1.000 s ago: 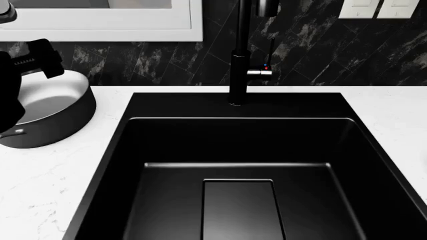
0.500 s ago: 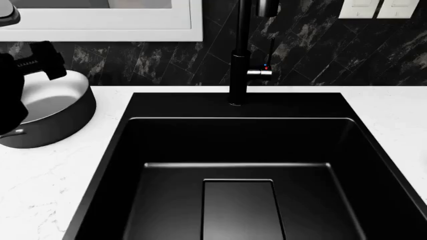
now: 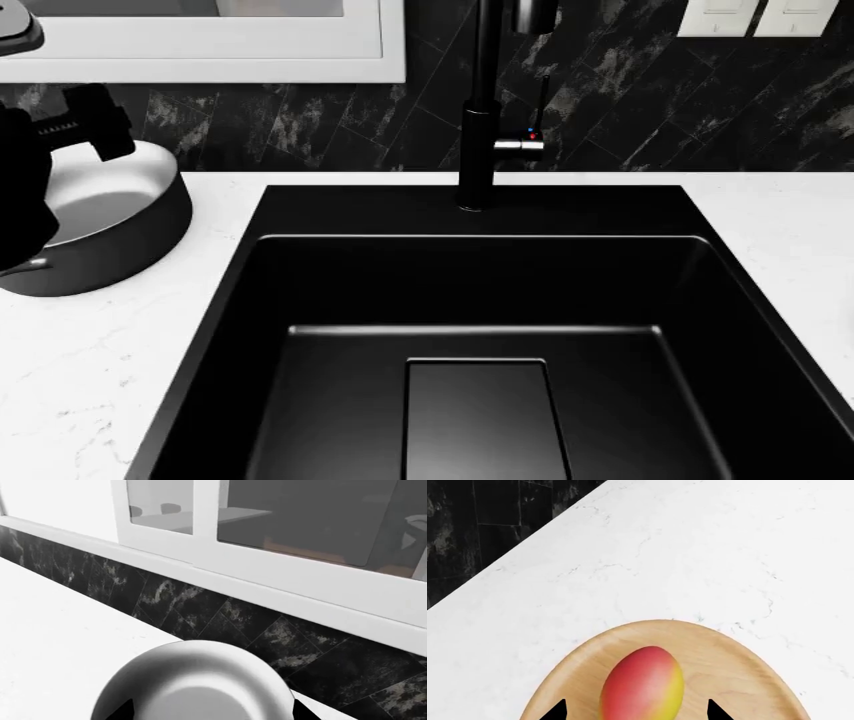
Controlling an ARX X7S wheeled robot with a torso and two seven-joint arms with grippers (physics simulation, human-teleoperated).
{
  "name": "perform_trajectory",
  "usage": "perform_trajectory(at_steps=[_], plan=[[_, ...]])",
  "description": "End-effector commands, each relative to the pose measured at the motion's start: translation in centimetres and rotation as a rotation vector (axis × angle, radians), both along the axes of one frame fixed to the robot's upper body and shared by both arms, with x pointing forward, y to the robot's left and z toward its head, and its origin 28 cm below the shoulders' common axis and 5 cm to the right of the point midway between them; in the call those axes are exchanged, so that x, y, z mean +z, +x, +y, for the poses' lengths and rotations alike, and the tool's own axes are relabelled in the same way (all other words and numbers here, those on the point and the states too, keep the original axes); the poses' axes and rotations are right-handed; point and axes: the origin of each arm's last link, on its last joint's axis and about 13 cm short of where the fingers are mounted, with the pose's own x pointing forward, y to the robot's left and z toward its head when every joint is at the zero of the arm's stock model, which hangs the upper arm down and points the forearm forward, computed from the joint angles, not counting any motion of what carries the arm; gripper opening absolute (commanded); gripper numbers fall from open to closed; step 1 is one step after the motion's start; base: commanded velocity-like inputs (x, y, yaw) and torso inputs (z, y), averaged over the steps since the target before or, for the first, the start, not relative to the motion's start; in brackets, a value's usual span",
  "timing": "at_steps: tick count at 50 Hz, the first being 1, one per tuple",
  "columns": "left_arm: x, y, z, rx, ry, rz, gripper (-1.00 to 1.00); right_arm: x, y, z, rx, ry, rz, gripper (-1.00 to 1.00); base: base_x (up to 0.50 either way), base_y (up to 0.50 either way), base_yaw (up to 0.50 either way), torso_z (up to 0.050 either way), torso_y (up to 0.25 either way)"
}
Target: Pick the mango from the counter and place it in the sink. Then turn on the sink faucet.
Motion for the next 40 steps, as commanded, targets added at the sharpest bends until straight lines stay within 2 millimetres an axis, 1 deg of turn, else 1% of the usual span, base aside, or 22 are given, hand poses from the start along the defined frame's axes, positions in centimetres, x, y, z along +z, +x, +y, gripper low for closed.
perform_trajectory(at_steps=[1,11,20,29,32,40], plan=[[0.0,0.1,0.0,-0.001,-0.002,0.001,1.0,-0.2,0.7,-0.5,-0.022,0.008,0.015,1.0,0.0,0.0,0.0,0.0,0.0],[-0.2,0.3,-0.2,-0.008,-0.002,0.007,1.0,-0.2,1.4,-0.7,-0.037,0.006,0.026,1.0,0.0,0.0,0.0,0.0,0.0],[-0.4,0.2,-0.2,-0.009,-0.001,0.01,1.0,0.2,2.4,-1.1,-0.052,0.018,0.03,1.0,0.0,0.0,0.0,0.0,0.0],[-0.7,0.5,-0.3,-0.01,-0.002,0.014,1.0,-0.8,2.8,-1.6,-0.068,0.029,0.053,1.0,0.0,0.0,0.0,0.0,0.0],[-0.7,0.5,-0.3,-0.011,-0.001,0.015,1.0,-1.4,3.1,-1.8,-0.079,0.031,0.071,1.0,0.0,0.0,0.0,0.0,0.0],[-0.7,0.5,-0.2,-0.01,-0.003,0.015,1.0,-1.6,3.2,-2.1,-0.089,0.035,0.085,1.0,0.0,0.0,0.0,0.0,0.0]])
